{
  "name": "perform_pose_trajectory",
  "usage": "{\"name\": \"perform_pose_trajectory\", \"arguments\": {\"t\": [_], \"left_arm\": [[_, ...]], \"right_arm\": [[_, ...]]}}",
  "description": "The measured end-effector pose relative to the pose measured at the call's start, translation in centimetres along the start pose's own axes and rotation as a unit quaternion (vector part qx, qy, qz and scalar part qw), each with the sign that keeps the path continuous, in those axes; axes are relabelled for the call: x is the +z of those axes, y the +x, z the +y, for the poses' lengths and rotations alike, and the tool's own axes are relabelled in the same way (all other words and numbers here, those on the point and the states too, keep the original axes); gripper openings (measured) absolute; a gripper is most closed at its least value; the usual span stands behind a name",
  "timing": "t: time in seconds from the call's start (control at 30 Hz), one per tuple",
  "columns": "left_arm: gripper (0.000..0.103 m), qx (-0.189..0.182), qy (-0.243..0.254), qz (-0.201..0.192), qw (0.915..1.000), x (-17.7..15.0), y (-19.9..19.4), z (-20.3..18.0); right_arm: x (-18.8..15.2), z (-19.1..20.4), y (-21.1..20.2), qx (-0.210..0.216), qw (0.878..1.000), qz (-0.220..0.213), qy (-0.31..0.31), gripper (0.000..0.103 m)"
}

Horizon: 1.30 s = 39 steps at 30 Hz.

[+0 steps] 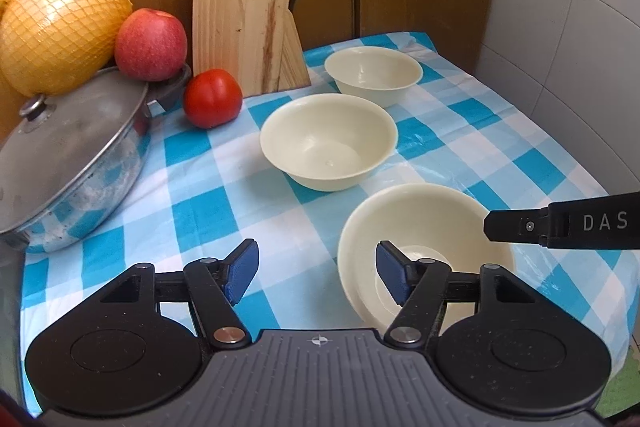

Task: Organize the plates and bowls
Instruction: 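Lower the cream bowl into the other cream bowl and open the left gripper, then close the left gripper on the rim of the nested bowls and lift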

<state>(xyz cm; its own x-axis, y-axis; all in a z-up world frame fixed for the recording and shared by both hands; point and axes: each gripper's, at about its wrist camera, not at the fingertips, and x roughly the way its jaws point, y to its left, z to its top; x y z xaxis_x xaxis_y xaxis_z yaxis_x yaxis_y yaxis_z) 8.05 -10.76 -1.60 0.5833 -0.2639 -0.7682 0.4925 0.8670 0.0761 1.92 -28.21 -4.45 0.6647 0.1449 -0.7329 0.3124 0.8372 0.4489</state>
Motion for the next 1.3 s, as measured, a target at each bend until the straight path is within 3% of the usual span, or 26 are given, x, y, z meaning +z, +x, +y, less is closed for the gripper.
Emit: {"name": "perform_pose_trajectory", "arguments": {"t": [0.23,0.3,0.5,0.73,0.93,1.0,1.03,1.3], "left_arm": [[0.074,0.015,-0.025,-0.006,0.9995,1.7,0.9,1.3],[0.079,0.019,-0.044,-0.01,0.9988,2.6,1.4,2.0],[0.079,0.028,-0.103,-0.009,0.9943,4.6,3.3,4.5],[0.077,0.002,-0.161,0.025,0.9867,5.3,6.6,5.9],[0.066,0.007,-0.149,0.044,0.9878,5.3,8.7,5.0],[0.06,0.003,-0.15,0.048,0.9876,5.3,9.0,4.9],[0.058,-0.001,-0.15,0.047,0.9876,5.3,9.0,4.9],[0.027,-0.003,-0.118,0.039,0.9923,5.4,8.7,3.6]], "right_arm": [[2.0,1.5,1.1,0.002,1.0,-0.028,-0.008,0.028],[2.8,2.2,1.8,0.005,0.999,-0.037,-0.013,0.031],[4.5,4.3,4.4,0.02,0.999,-0.042,-0.024,0.032],[6.0,4.8,8.2,-0.001,0.999,-0.025,-0.021,0.032],[6.5,4.4,9.5,-0.01,1.0,-0.011,-0.023,0.03],[6.6,4.1,10.0,-0.008,1.0,0.003,-0.023,0.014],[6.6,4.0,10.3,-0.005,1.0,0.011,-0.019,0.014],[6.5,4.1,9.9,0.014,1.0,0.016,-0.012,0.01]]}}
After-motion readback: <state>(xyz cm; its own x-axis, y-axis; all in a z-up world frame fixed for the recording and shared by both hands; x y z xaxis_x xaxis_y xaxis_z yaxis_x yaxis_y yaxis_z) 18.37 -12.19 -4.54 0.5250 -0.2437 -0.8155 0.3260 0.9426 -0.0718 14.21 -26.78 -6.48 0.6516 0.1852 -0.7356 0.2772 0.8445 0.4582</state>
